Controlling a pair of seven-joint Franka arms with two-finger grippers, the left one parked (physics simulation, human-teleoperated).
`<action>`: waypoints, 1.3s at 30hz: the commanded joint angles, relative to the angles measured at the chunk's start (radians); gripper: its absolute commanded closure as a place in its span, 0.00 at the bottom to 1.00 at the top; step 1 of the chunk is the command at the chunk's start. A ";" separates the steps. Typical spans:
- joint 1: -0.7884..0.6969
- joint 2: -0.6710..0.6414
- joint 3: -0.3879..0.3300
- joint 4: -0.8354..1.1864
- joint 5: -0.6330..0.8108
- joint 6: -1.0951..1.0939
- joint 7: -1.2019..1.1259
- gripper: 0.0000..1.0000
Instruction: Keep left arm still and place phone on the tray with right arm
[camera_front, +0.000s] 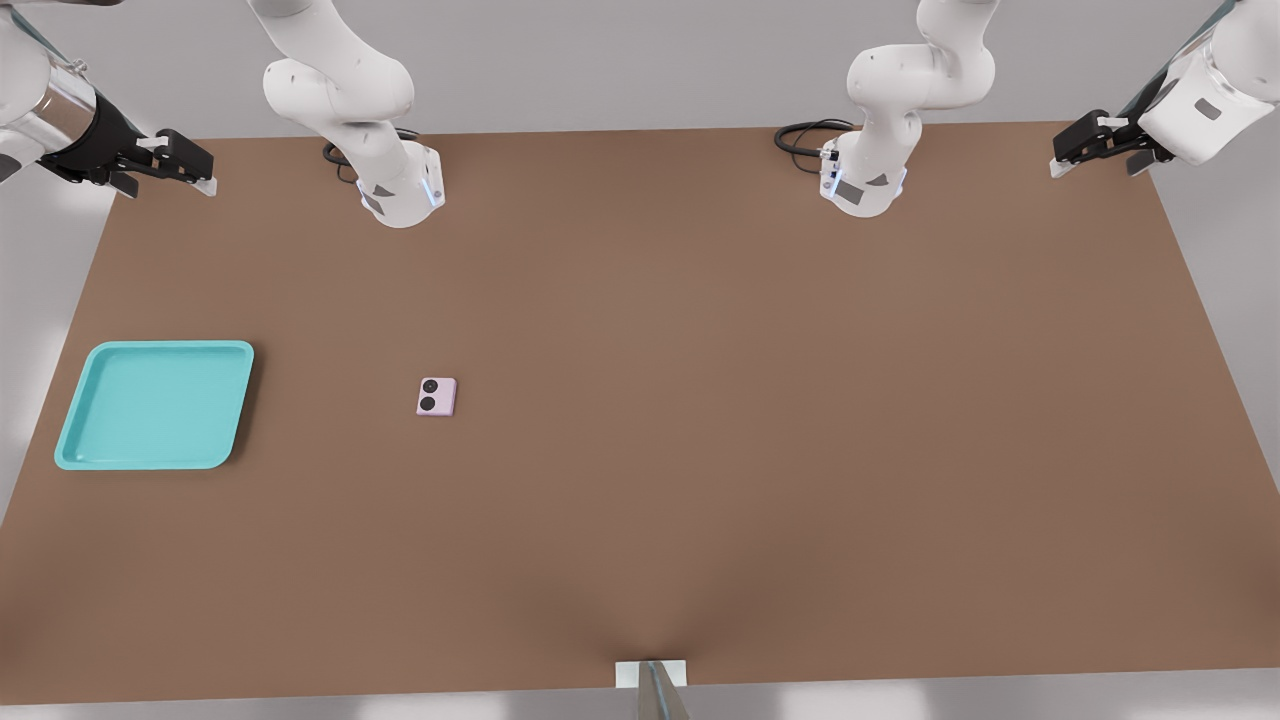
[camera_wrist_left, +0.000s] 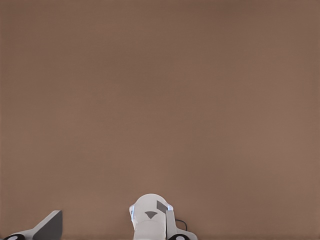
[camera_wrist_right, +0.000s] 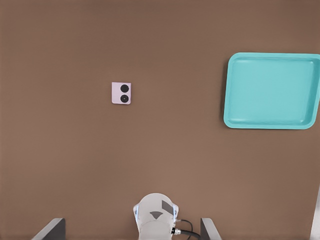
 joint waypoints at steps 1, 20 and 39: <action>0.025 0.114 0.023 -0.057 -0.022 0.445 -0.013 0.00; 0.140 0.251 0.076 -0.440 -0.031 0.877 0.280 0.00; 0.111 0.353 0.111 -0.954 -0.028 1.488 0.532 0.00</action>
